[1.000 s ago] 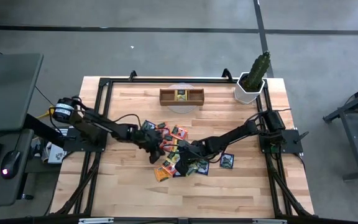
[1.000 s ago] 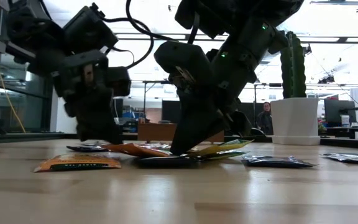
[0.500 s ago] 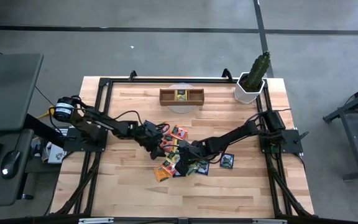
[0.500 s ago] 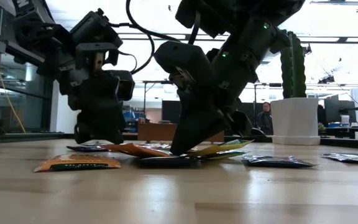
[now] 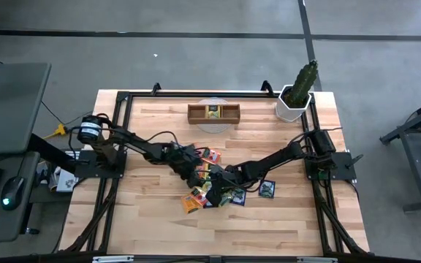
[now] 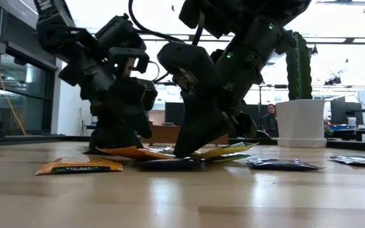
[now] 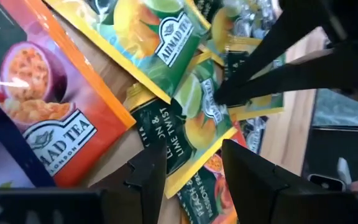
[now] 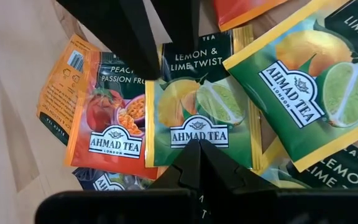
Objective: Pick & Place Tea
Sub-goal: Put the yellow tea bag in the middle compartment of the organizer
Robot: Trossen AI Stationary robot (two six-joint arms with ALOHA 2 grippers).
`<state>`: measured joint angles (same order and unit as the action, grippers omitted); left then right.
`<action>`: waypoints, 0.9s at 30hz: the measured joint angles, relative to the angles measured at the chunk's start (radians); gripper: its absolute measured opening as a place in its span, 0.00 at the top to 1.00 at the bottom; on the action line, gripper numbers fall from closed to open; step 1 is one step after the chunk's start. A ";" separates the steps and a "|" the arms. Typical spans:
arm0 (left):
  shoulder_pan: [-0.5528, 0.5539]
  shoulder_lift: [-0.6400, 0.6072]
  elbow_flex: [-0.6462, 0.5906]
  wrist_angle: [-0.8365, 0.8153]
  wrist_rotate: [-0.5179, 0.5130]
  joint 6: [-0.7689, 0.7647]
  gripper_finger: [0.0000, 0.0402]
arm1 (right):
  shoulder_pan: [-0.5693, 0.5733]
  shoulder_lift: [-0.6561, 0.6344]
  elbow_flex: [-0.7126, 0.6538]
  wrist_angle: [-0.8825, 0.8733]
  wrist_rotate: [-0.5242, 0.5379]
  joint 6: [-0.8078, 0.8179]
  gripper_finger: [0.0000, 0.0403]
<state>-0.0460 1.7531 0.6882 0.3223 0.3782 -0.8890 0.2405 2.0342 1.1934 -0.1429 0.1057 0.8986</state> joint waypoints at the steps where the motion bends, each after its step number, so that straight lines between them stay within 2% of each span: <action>1: 0.001 0.004 0.013 -0.019 -0.001 0.012 0.62 | 0.000 0.000 0.000 0.000 0.000 0.000 1.00; 9: 0.001 0.002 0.044 -0.140 -0.025 0.108 0.62 | 0.000 0.000 0.000 0.004 0.001 0.002 1.00; 16: 0.000 0.002 0.043 -0.147 -0.040 0.131 0.62 | 0.000 0.000 0.000 0.003 0.000 0.001 1.00; 22: 0.047 -0.001 0.041 -0.152 0.035 0.227 0.62 | -0.001 0.000 0.000 0.002 -0.003 0.000 1.00; 27: 0.098 -0.017 0.039 -0.194 0.059 0.234 0.62 | -0.001 0.001 0.000 -0.006 -0.003 0.000 1.00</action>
<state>0.0520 1.7364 0.7269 0.1283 0.4370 -0.6552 0.2398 2.0350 1.1934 -0.1491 0.1026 0.8989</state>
